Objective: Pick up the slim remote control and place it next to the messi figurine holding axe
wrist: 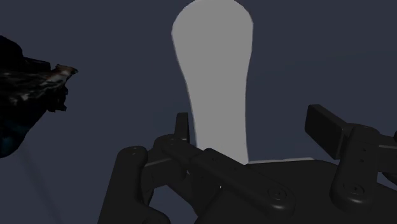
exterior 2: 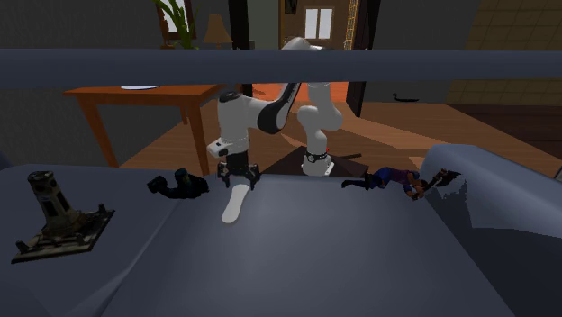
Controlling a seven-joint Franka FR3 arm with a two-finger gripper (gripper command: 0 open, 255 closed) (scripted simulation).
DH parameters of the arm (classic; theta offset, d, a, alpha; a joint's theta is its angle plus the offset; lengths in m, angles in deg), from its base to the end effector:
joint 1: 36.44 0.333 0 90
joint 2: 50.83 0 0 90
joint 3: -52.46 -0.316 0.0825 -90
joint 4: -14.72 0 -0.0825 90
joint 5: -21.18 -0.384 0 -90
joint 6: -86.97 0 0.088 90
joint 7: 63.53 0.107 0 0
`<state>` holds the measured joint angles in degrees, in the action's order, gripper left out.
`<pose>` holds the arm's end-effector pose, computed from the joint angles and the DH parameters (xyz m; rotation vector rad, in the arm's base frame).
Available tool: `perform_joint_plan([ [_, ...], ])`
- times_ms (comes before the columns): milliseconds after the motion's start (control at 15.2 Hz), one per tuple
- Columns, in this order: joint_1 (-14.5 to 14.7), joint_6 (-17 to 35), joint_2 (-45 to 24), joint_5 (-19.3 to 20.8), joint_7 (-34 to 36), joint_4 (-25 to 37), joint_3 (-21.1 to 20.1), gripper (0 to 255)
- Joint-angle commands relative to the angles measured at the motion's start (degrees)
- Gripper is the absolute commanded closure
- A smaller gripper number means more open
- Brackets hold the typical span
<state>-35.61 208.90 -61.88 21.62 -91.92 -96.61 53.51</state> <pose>0.5972 -0.0023 0.3837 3.0379 0.7693 -0.0158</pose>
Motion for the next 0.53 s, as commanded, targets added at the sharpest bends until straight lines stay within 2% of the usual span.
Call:
perform_joint_plan([
  [0, -0.1, 0.2, -4.6, 0.2, -1.3, 4.5, 0.0, 0],
  [462, -0.2, 4.2, -7.1, 0.2, -1.4, 3.1, -0.1, 0],
])
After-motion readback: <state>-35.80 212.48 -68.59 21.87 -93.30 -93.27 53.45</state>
